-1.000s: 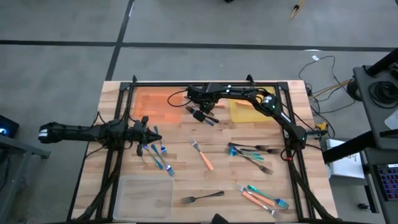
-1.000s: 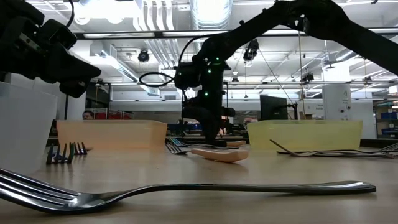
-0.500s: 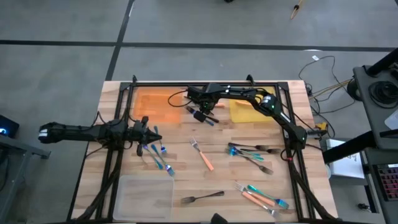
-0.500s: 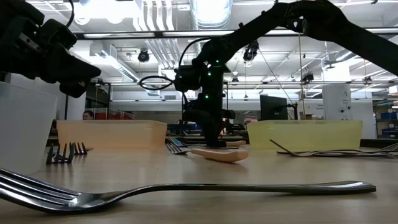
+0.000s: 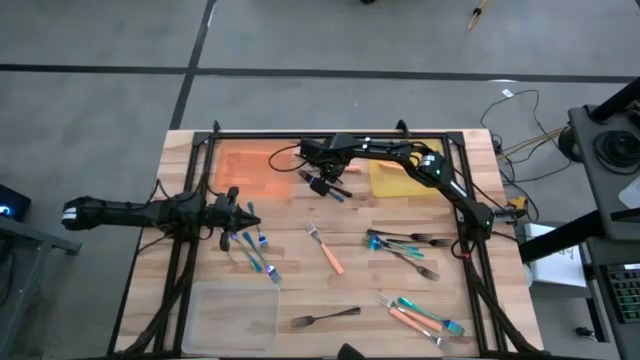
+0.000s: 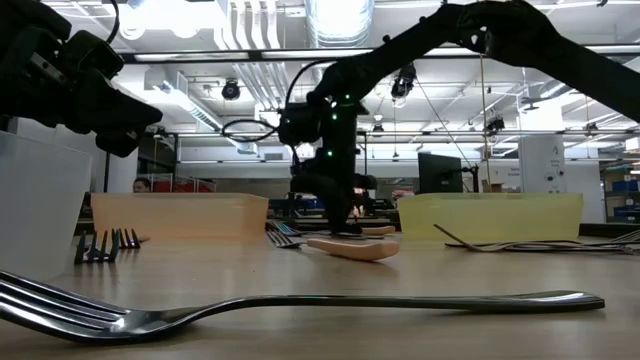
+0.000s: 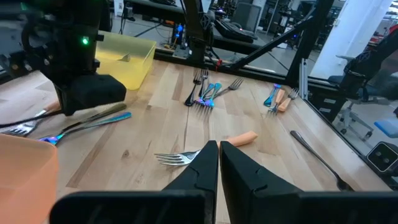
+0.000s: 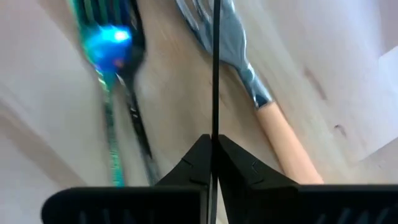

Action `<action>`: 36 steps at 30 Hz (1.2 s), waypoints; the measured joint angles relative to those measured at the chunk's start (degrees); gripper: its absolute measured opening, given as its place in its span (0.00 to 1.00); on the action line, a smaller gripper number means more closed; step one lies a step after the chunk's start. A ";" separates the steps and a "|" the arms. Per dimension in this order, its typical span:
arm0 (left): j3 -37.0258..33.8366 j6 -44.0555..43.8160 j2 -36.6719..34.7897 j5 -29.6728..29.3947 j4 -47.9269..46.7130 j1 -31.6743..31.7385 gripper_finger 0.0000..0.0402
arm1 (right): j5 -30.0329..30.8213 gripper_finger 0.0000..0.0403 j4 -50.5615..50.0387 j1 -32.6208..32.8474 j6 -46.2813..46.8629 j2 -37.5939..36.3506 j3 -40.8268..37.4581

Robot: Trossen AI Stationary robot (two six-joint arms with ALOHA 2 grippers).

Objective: Sort silverware by color (type)
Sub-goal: Put the black fork into the orange bin

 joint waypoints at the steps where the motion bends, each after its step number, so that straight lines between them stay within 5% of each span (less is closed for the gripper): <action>1: 0.00 0.00 0.00 0.01 0.02 0.00 0.00 | 0.07 0.02 -0.05 0.00 0.30 -0.56 0.42; 9: 0.00 0.00 0.00 0.01 0.00 0.00 0.00 | 5.28 0.02 0.91 0.32 1.87 -6.81 3.82; 16: 0.00 -0.01 0.00 0.00 0.00 0.00 0.00 | 4.42 0.02 21.95 2.46 0.36 -10.41 3.88; 24: 0.00 -0.01 0.05 0.01 -0.03 0.00 0.00 | 4.08 0.02 42.14 4.55 -1.22 -5.76 3.80; 36: 0.00 0.00 0.17 -0.01 -0.01 0.00 0.00 | -2.06 0.02 48.99 5.14 -3.22 3.30 3.91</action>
